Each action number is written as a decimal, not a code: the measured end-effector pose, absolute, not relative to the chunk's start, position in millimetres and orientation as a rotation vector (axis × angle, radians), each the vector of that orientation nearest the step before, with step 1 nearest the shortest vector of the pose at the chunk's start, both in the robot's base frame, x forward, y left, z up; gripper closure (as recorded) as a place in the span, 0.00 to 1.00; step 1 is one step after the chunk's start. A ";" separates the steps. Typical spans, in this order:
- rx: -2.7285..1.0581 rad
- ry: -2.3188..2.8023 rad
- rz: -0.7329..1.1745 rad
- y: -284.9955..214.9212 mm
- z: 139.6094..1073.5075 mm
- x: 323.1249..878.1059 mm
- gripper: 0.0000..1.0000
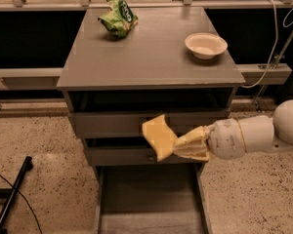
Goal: Pick sponge from bottom drawer and place on counter
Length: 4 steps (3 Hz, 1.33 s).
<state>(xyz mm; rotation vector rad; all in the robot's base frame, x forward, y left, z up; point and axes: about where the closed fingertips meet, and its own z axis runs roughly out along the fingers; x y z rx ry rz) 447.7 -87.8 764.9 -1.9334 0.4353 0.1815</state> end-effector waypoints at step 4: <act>-1.988 0.383 0.167 -9.6 856.0 561.8 1.00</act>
Offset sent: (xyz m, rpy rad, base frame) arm 0.0931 0.0723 0.0866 -0.0892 -0.0428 0.0801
